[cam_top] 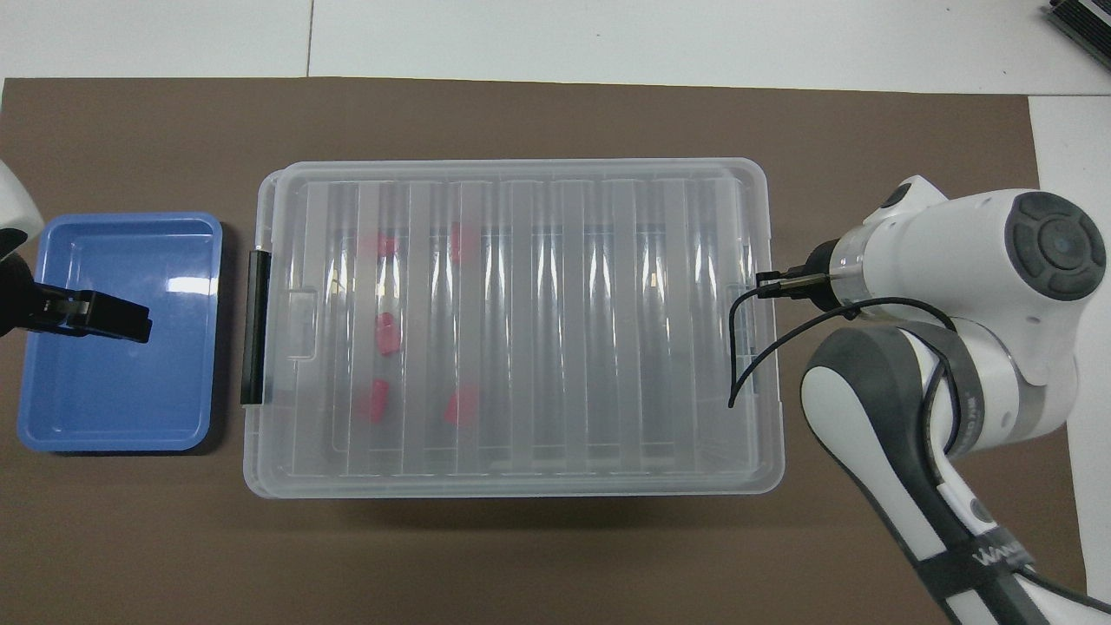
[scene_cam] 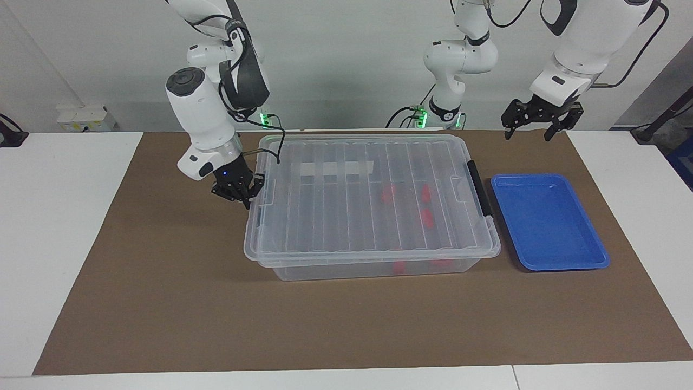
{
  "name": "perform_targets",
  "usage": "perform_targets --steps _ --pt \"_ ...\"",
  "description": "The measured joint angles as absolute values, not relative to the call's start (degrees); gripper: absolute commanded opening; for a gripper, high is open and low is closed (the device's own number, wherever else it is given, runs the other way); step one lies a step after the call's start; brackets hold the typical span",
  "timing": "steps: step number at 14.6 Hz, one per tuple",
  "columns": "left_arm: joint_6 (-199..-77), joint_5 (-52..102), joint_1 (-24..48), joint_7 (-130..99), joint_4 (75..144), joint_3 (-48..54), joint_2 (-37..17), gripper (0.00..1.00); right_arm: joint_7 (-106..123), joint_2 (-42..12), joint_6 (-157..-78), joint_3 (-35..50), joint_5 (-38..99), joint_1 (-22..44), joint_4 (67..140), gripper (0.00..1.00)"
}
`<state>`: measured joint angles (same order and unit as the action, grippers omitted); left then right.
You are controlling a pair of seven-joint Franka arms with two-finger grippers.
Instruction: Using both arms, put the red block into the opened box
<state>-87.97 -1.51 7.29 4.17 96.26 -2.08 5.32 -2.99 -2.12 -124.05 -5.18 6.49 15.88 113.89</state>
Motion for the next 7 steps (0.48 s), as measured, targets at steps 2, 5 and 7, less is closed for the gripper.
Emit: perform_targets --steps 2,5,7 --pt "-87.97 -1.51 7.29 4.17 96.26 -2.08 5.32 1.0 -2.83 -2.0 -122.45 -5.47 3.46 15.17 113.1 0.0" --pt "-87.97 -1.51 7.29 4.17 96.26 -2.08 5.32 1.0 -2.83 -1.38 -116.72 -5.91 -1.24 13.34 109.87 0.0" --pt "-87.97 -1.51 7.29 4.17 96.26 -2.08 5.32 1.0 -3.1 -0.76 -111.5 -6.08 -1.85 11.18 106.92 0.0"
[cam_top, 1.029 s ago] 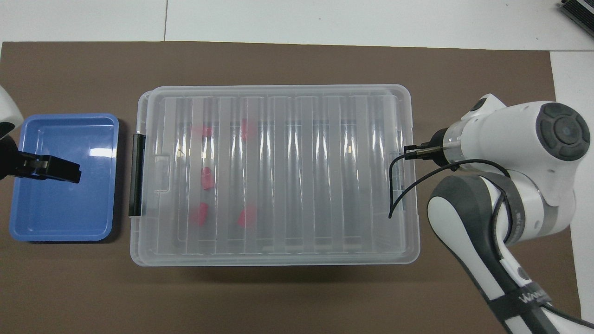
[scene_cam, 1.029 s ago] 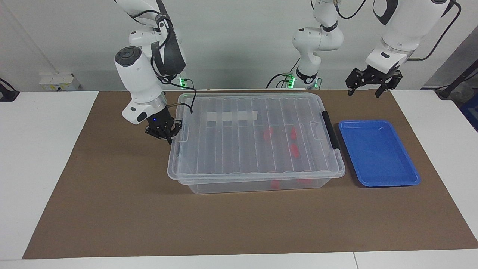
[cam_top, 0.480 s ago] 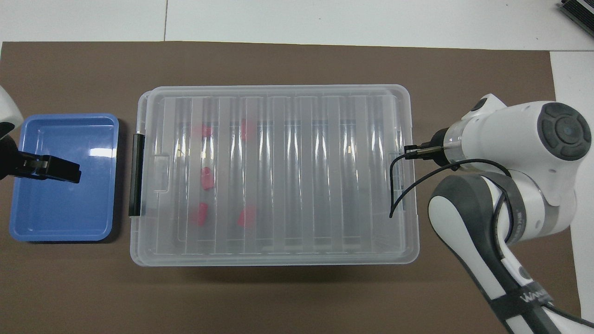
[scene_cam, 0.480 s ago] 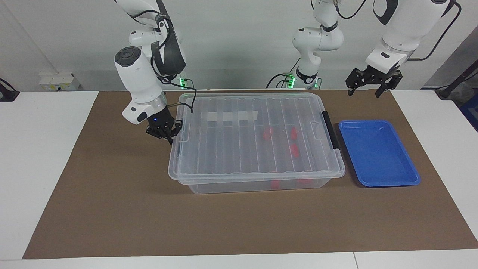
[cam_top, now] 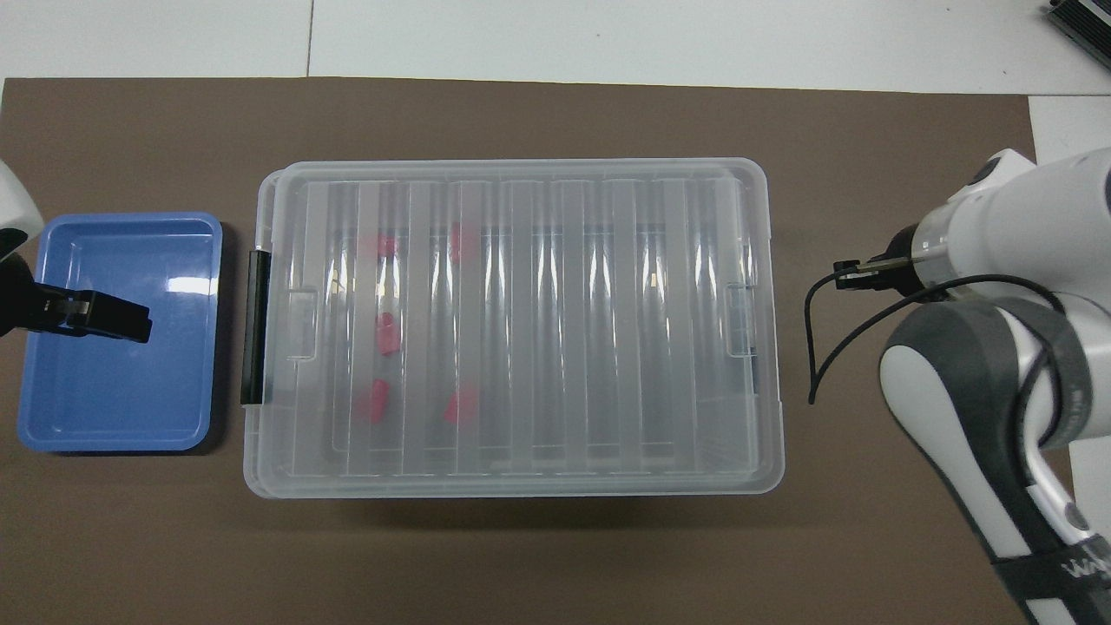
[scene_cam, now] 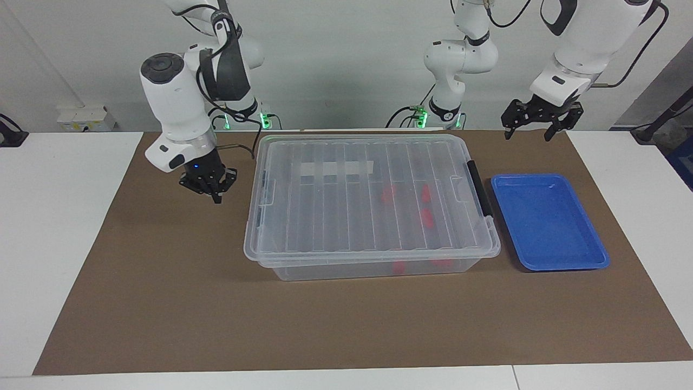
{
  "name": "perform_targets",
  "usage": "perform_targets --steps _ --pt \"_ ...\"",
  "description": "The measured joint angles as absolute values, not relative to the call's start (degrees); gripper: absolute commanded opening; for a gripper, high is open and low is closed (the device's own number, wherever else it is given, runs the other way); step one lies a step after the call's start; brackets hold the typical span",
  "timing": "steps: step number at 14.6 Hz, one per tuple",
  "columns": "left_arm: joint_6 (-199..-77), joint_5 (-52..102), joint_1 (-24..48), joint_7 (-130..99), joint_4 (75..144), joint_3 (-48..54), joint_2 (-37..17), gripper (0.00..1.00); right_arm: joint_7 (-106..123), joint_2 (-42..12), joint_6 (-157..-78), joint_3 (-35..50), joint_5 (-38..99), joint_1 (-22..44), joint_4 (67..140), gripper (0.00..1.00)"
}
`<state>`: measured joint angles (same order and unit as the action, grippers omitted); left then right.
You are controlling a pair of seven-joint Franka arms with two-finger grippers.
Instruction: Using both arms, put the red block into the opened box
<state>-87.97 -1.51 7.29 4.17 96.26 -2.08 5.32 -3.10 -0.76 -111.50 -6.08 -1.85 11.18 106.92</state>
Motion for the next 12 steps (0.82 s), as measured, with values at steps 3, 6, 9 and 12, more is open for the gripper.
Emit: perform_targets --steps 3,6,9,12 --pt "-87.97 -1.51 7.29 4.17 96.26 -2.08 5.32 1.0 -4.76 0.48 -101.07 -6.3 -1.86 7.85 101.42 0.99" --pt "-87.96 -1.51 7.29 4.17 96.26 -2.08 5.32 1.0 -6.63 2.21 -94.13 -6.42 -1.82 5.83 97.94 1.0" --pt "-87.96 -1.51 7.29 4.17 96.26 -2.08 5.32 1.0 -6.91 4.02 -88.96 -6.43 -1.15 4.09 95.31 1.0" --pt "-87.96 -1.51 7.29 4.17 96.26 -2.08 5.32 1.0 -7.25 4.18 -86.05 -6.43 -1.12 3.86 92.7 1.0"
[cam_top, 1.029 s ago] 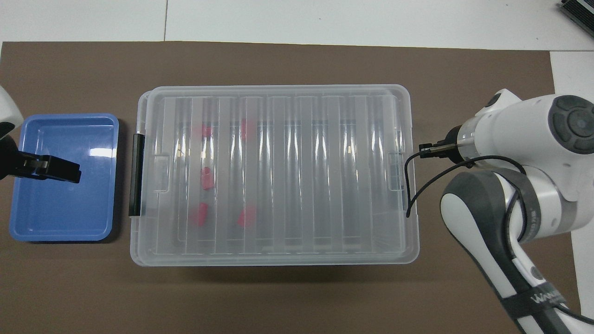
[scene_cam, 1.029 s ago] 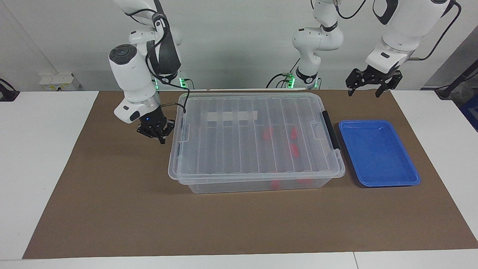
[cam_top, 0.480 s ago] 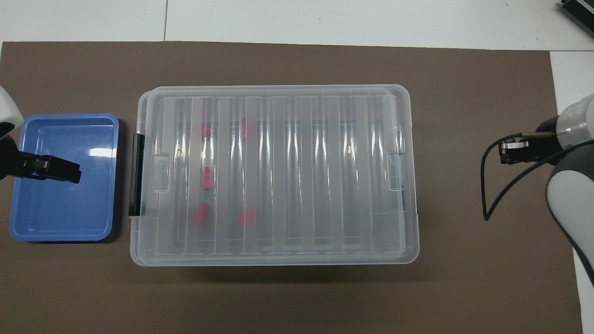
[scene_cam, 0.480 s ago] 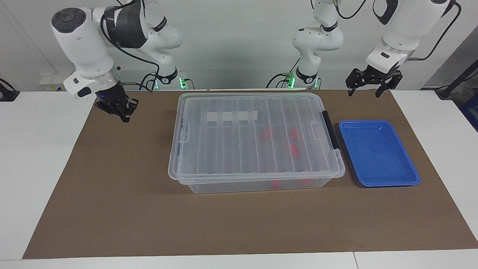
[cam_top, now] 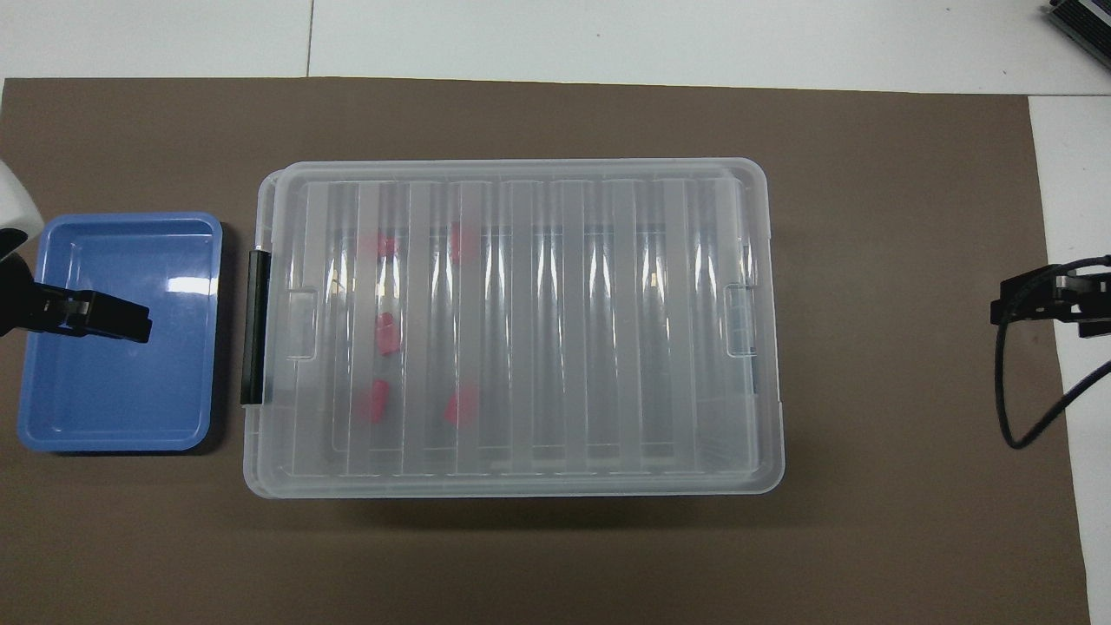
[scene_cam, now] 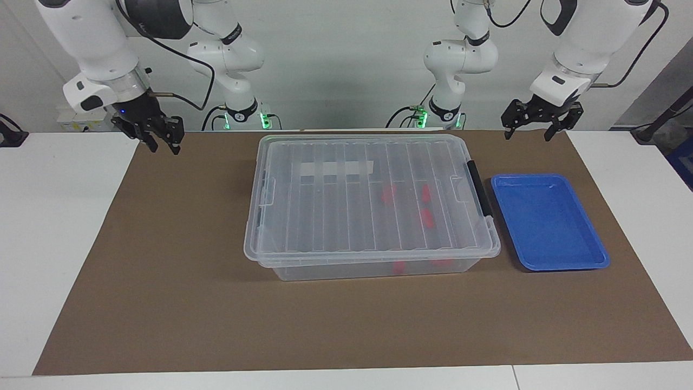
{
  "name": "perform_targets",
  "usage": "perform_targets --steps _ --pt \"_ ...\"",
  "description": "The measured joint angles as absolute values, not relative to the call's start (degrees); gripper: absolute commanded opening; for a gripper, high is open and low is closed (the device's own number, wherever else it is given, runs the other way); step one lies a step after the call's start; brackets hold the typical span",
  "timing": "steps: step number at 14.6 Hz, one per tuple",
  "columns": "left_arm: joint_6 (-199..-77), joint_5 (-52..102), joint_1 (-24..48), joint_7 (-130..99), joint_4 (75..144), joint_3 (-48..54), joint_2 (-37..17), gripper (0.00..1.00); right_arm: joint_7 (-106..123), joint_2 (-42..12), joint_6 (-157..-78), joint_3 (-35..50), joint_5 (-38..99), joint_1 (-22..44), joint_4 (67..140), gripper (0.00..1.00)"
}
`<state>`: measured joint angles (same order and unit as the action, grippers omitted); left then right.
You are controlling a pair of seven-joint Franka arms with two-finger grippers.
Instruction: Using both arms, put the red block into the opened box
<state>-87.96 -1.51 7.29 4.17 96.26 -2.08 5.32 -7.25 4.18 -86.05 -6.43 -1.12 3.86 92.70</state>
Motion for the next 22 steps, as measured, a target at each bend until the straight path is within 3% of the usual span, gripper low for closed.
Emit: perform_targets --steps 22 --pt "-87.95 -1.51 7.29 4.17 96.26 -2.08 5.32 1.0 -6.85 3.56 -85.49 -5.39 -1.74 3.91 92.68 1.0"
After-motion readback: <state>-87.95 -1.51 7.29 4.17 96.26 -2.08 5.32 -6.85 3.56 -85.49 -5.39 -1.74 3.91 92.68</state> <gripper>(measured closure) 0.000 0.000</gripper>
